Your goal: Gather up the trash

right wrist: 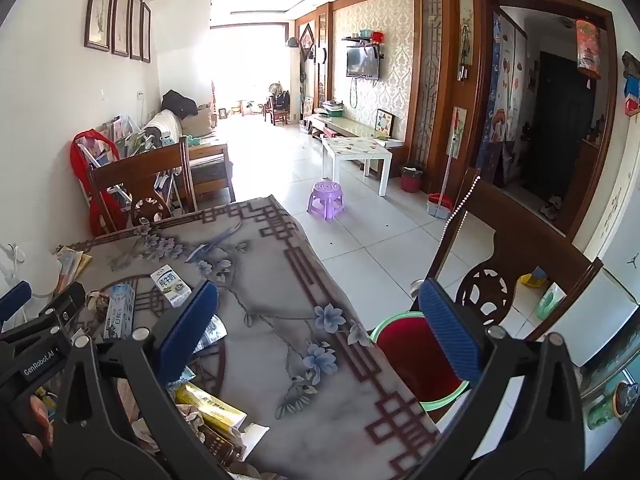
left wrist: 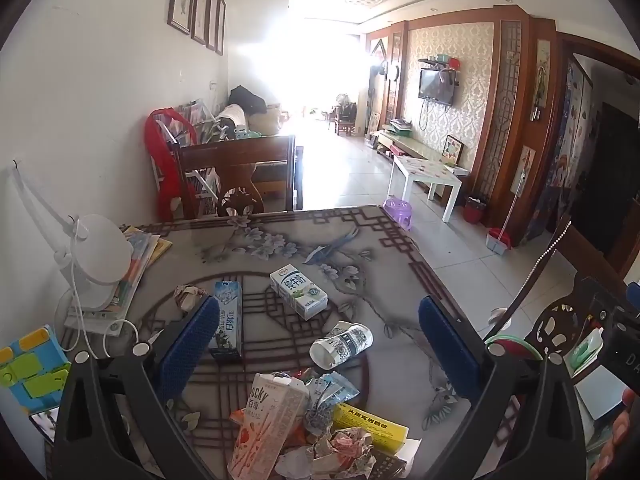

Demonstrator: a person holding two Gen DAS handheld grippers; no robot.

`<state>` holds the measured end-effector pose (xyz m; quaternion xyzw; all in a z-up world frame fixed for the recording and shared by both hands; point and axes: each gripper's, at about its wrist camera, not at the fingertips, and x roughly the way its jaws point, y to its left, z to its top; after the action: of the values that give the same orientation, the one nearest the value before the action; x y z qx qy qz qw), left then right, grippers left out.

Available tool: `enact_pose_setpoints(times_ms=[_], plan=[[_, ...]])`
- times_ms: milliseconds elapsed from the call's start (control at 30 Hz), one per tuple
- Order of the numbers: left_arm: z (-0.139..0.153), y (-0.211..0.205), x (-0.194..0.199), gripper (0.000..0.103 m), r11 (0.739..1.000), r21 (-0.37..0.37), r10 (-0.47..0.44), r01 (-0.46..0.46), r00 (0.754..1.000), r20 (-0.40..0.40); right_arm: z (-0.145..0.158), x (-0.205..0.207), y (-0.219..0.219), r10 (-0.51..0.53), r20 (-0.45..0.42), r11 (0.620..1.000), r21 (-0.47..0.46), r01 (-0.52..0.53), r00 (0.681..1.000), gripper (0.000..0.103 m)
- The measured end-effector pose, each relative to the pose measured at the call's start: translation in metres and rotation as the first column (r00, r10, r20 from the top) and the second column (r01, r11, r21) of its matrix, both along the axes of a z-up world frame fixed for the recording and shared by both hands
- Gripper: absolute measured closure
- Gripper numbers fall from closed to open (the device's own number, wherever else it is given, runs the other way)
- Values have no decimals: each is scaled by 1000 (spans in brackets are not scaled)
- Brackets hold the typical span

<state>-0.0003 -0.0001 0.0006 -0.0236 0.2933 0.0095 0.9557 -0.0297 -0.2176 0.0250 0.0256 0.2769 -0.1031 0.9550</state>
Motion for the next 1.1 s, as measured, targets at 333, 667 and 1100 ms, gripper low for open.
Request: enact_pose_setpoints(times_ms=[333, 667, 1100], plan=[[2, -1, -1, 8, 1000, 2, -4, 4, 1000, 4, 0, 0, 1, -3, 2, 1000, -3, 3, 1000, 4], [9, -4, 5, 8, 1000, 8, -16, 15, 1000, 18, 1, 2, 0, -1, -3, 1000, -1, 1, 1000, 4], [10, -5, 4, 8, 1000, 10, -16, 16, 1000, 19, -2, 6, -4, 1, -11, 1000, 1, -1, 1000, 4]])
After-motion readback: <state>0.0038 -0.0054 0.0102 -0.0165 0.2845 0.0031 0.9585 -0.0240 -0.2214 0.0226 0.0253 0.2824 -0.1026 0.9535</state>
